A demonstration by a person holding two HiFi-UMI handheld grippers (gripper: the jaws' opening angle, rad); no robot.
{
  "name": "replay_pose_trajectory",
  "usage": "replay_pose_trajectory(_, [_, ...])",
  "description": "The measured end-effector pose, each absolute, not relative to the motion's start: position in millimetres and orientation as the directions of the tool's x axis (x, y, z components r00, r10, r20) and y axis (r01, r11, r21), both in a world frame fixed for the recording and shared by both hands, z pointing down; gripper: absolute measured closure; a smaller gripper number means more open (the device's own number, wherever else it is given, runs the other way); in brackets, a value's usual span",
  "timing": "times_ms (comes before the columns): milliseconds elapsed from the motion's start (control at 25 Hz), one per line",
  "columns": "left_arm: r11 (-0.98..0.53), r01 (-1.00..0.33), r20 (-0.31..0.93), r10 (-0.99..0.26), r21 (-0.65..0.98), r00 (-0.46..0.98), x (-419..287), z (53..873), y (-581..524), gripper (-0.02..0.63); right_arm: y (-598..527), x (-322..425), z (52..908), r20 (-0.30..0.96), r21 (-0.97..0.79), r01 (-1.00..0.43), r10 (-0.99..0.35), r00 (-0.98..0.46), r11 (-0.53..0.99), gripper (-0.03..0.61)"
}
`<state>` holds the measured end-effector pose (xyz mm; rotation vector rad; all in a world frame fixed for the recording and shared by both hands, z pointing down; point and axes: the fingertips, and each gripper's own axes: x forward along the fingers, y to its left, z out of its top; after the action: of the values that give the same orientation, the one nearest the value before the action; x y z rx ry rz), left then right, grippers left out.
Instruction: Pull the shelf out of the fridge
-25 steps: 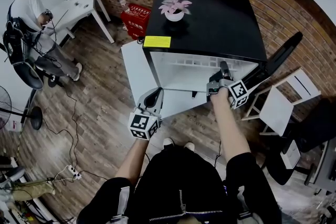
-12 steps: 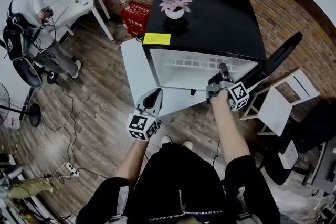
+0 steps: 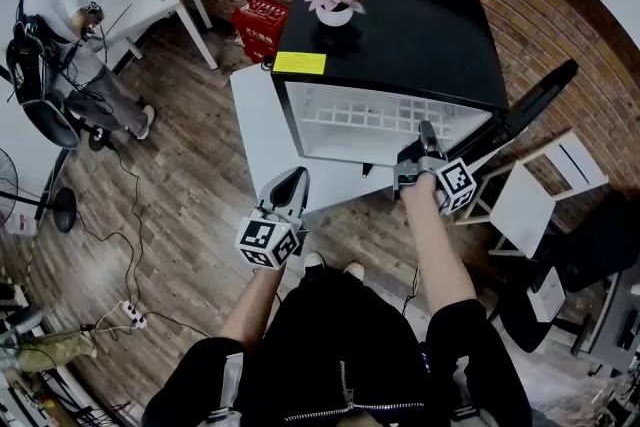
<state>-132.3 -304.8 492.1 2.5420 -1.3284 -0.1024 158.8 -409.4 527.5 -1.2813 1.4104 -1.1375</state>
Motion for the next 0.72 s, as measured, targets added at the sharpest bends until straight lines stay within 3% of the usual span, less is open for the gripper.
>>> replay_pose_trajectory(120, [-0.536, -0.753, 0.016, -0.811, 0.382, 0.585, -135, 488, -300, 0.584, -410, 158, 526, -0.027, -0.98, -0.194, -0.997, -0.076, 0.041, 0.541])
replay_pose_trajectory(200, [-0.543, -0.672, -0.03, -0.788, 0.504, 0.614, -130, 484, -297, 0.439, -410, 159, 527, -0.029, -0.98, -0.196, -0.997, -0.078, 0.044, 0.541])
replay_pose_trajectory(280, [-0.532, -0.608, -0.063, -0.78, 0.59, 0.622, -127, 481, -294, 0.384, -410, 160, 528, -0.028, -0.979, -0.201, -0.997, -0.078, 0.043, 0.541])
replay_pose_trajectory(720, [-0.342, -0.324, -0.121, -0.83, 0.882, 0.545, -128, 505, -323, 0.371, -410, 158, 528, -0.025, -0.982, -0.183, -0.996, -0.081, 0.039, 0.541])
